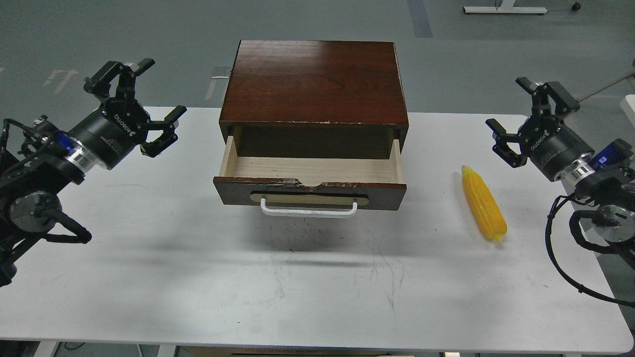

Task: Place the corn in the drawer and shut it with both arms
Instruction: 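Move the right gripper down to the yellow corn cob and grasp it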

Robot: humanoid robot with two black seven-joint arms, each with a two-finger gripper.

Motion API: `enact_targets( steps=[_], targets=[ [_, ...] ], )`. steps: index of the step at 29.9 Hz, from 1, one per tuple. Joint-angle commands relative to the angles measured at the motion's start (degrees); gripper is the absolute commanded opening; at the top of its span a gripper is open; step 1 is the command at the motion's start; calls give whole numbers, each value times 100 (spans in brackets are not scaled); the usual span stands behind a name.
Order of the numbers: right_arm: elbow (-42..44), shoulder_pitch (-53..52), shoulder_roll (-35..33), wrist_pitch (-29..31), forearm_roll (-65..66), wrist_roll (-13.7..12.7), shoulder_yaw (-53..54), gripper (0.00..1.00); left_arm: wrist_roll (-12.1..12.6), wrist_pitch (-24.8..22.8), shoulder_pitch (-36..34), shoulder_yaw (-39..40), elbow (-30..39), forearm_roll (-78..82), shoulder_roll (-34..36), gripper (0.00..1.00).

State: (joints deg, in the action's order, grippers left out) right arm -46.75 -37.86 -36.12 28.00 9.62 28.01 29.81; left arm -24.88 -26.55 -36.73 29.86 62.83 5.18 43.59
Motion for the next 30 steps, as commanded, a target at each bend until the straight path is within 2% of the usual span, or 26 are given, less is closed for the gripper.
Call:
enact_targets(
  steps=[1,8,12,18,24,30],
  targets=[
    [-1,94,-27,0,-13,-1,16,100,1,1,166,151,-34,0,-87,100],
    [-80,95,-193,0,101,-1,-107,100,10,-17,193,178,-148,0,-114,100],
    [-203,-142,-571,0,627,-1,-221,100,1,-8,131,178,-245,0,-105,100],
    [-405,-564,-1098,0,2935,-1,-449,100,-8,-145,113,143,-236,53,0,100],
    [-616,-582,-1178,-23,5220,-1,-677,100,-113,-145,105,169,-227,62,45,100],
    [-362,-792,-1117,-962,6245,-1,-1669,100,-297,-145,105,178,-209,53,44,100]
  ],
)
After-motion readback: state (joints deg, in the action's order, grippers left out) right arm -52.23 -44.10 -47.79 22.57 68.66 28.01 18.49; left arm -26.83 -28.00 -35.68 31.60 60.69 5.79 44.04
